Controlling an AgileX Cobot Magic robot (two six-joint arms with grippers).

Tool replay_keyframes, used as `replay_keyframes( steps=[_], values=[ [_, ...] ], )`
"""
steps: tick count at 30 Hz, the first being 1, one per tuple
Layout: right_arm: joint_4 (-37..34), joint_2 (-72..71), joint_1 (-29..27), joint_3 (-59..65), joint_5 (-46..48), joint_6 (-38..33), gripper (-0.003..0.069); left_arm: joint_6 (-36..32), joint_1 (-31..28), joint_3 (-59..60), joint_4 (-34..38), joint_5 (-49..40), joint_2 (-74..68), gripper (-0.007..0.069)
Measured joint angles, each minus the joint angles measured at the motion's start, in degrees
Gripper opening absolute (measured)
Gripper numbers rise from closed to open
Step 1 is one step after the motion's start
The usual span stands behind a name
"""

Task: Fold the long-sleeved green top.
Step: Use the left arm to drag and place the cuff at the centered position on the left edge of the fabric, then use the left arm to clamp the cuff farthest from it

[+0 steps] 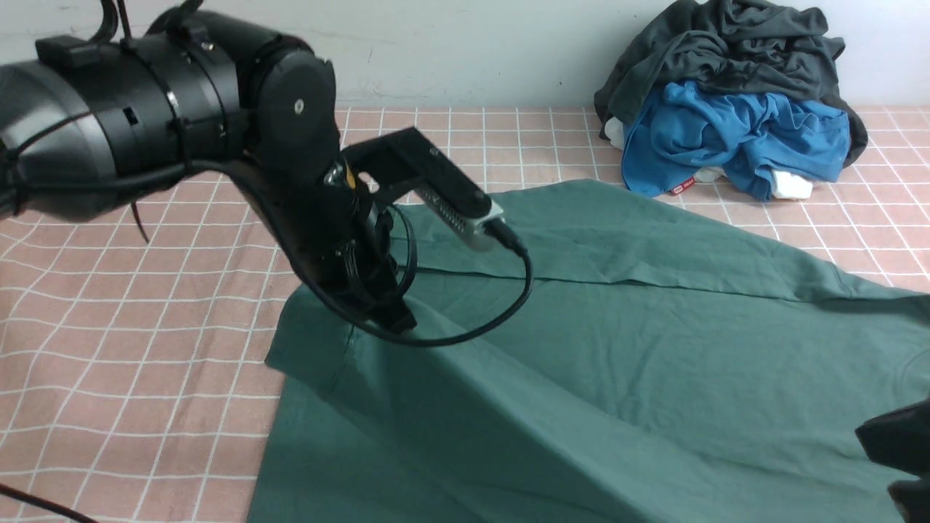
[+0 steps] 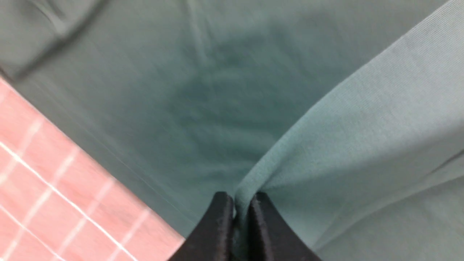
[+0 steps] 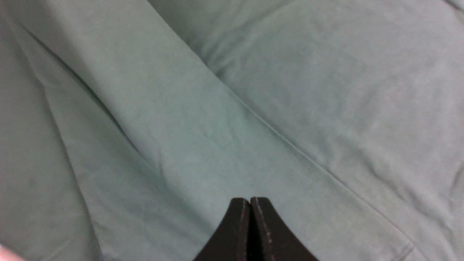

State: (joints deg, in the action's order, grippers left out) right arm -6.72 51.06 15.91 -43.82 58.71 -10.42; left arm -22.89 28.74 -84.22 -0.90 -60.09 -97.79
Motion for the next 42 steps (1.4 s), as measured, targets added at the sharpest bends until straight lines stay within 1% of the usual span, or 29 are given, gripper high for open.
replay_keyframes(
  steps=[1,2,3,4,6,9,13,18,19,21,25,26,27,28,32,35,38,39,42],
  values=[
    [0.28,0.00,0.00,0.00,-0.06,0.29,-0.0014,0.00,0.00,0.00,-0.08,0.00,-0.18,0.0027],
    [3.09,0.00,0.00,0.00,-0.46,2.87,-0.0014,0.00,0.00,-3.17,-0.20,-0.59,-1.71,0.0027],
    [3.41,0.00,0.00,0.00,-0.52,3.43,-0.0014,0.00,0.00,-3.50,-0.20,-0.59,-2.10,0.0027],
    [6.12,0.00,0.00,0.00,-0.52,5.57,-0.0014,0.00,0.00,-5.90,-0.27,-1.00,-3.79,0.0027],
    [8.48,0.00,0.00,0.00,-0.52,7.57,-0.0014,0.00,0.00,-7.43,-0.73,-1.22,-5.83,0.0027],
    [10.35,0.00,0.00,0.00,-0.57,9.76,-0.0014,0.00,0.00,-9.12,-2.08,-1.22,-9.42,0.0030],
    [10.89,0.00,0.00,0.00,-0.58,10.42,-0.0014,0.00,-0.19,-9.82,-3.01,-0.86,-13.23,0.0052],
    [10.91,0.00,0.00,0.00,-0.68,10.42,-0.0014,0.62,-1.47,-9.89,-3.13,1.08,-16.32,0.0136],
    [10.96,0.00,0.00,0.00,-0.80,10.42,-0.0014,1.53,-2.25,-9.89,-3.12,2.01,-17.17,0.0183],
    [10.96,0.00,0.00,0.00,-1.26,10.89,-0.0014,4.27,-3.98,-9.96,-3.31,3.68,-18.05,0.0256],
    [11.81,1.01,0.00,0.00,-2.68,12.24,-0.0014,8.88,-7.18,-11.73,-3.77,4.73,-19.67,0.0320],
    [11.99,1.27,0.00,0.00,-2.88,12.45,-0.0014,9.60,-7.60,-12.27,-3.91,4.73,-19.94,0.0324],
    [12.89,2.84,0.00,0.00,-3.90,13.08,-0.0014,11.54,-9.40,-13.91,-4.03,4.73,-21.27,0.0334],
    [12.89,2.84,0.00,0.00,-3.90,13.08,-0.0014,11.73,-9.58,-14.16,-4.08,4.73,-21.27,0.0334],
    [14.39,9.50,0.00,-1.22,-5.08,14.41,-0.0014,15.23,-13.25,-20.60,-3.32,4.73,-25.96,0.0336],
    [14.50,14.11,0.00,-4.43,-5.47,14.51,-0.0014,15.66,-15.23,-26.35,-0.26,4.73,-29.98,0.0336],
    [14.50,16.72,0.00,-6.82,-5.68,14.51,-0.0014,15.83,-16.00,-30.02,1.86,4.73,-32.91,0.0336],
    [14.50,18.83,0.00,-8.86,-5.70,14.51,-0.0014,15.83,-16.26,-33.17,3.15,4.73,-35.80,0.0336],
    [14.52,20.45,0.00,-10.63,-5.75,14.51,-0.0014,15.83,-16.31,-36.23,3.70,4.73,-38.33,0.0336]
  ],
)
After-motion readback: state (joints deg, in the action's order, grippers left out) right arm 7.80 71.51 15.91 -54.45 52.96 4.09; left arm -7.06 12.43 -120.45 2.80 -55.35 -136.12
